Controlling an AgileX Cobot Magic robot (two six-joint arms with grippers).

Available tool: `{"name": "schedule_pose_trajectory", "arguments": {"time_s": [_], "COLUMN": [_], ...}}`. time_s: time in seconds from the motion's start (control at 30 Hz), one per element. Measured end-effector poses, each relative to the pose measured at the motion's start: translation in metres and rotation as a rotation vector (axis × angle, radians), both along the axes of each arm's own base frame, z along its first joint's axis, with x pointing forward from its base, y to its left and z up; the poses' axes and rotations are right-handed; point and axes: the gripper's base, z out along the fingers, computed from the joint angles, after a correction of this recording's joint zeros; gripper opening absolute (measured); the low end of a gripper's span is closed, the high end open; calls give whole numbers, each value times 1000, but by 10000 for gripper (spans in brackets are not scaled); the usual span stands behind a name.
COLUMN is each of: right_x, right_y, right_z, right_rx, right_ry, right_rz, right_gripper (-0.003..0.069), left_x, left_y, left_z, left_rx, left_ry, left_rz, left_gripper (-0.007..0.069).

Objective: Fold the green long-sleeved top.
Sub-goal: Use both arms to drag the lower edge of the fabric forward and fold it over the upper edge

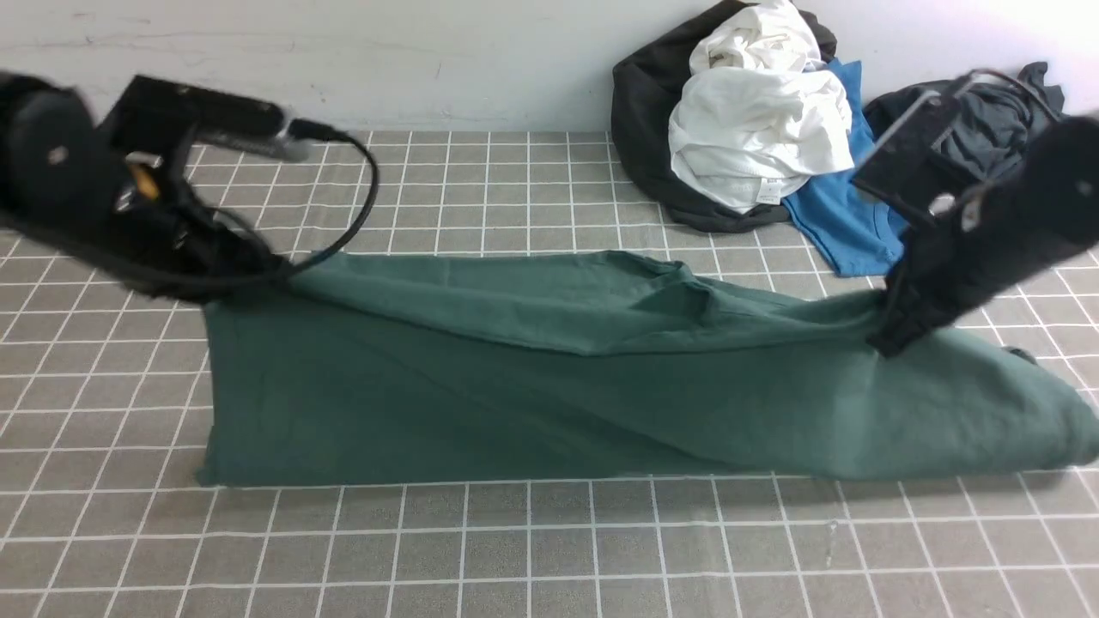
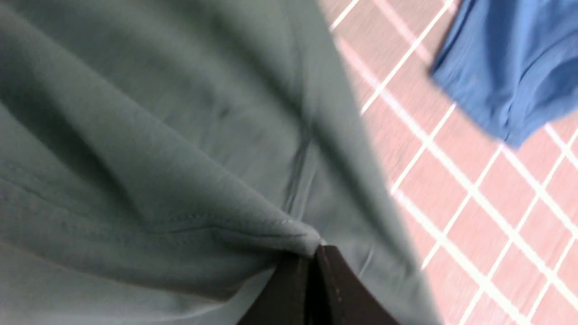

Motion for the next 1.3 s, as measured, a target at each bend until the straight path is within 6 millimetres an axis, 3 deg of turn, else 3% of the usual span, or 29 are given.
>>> {"name": "schedule_pose_trajectory", "arguments": {"time_s": [0.1, 0.17, 0.3, 0.43, 0.53, 0.67, 0.73, 0.8, 0.9, 0.97, 1.1, 1.2, 1.23, 1.27, 1.3], "right_x": [24, 46, 71, 79, 81, 84, 84, 82, 71, 67, 67, 78, 79, 89, 99], "right_y": [0, -1, -1, 1, 1, 1, 3, 5, 22, 34, 72, 92, 94, 99, 99], "right_z": [-8, -20, -37, -48, -53, -36, -18, -9, 4, -4, -53, -89, -91, -106, -107], "right_rx": [-2, -11, -13, -13, 8, 75, 150, 196, 347, 393, 461, 454, 461, 460, 454], "right_ry": [-1, 10, 15, 31, 38, -1, -15, -12, 89, 174, 319, 232, 220, 118, 22], "right_rz": [-10, -20, -30, -36, -68, -158, -226, -257, -268, -208, 21, 183, 187, 192, 174], "right_gripper": [-4, -4, -3, 22, 103, 204, 239, 244, 202, 158, 27, -6, -8, -10, -10], "left_x": [33, 68, 105, 122, 130, 132, 128, 124, 114, 109, 94, 78, 75, 62, 54], "left_y": [-2, -6, -10, -10, -7, 6, 15, 19, 23, 21, 7, -7, -9, -16, -19], "left_z": [-11, -29, -48, -62, -71, -65, -58, -54, -31, -14, 25, 49, 52, 63, 68], "left_rx": [4, 7, 22, 43, 55, 52, 56, 61, 63, 32, -44, -67, -64, -62, -56], "left_ry": [0, 14, 19, 36, 54, 39, 58, 80, 86, 53, -29, -76, -82, -98, -106], "left_rz": [0, 1, -2, -5, 1, 30, 53, 65, 79, 83, 41, -33, -46, -92, -118], "left_gripper": [14, 14, 14, 26, 86, 230, 315, 350, 380, 355, 218, 104, 97, 46, 27]}}
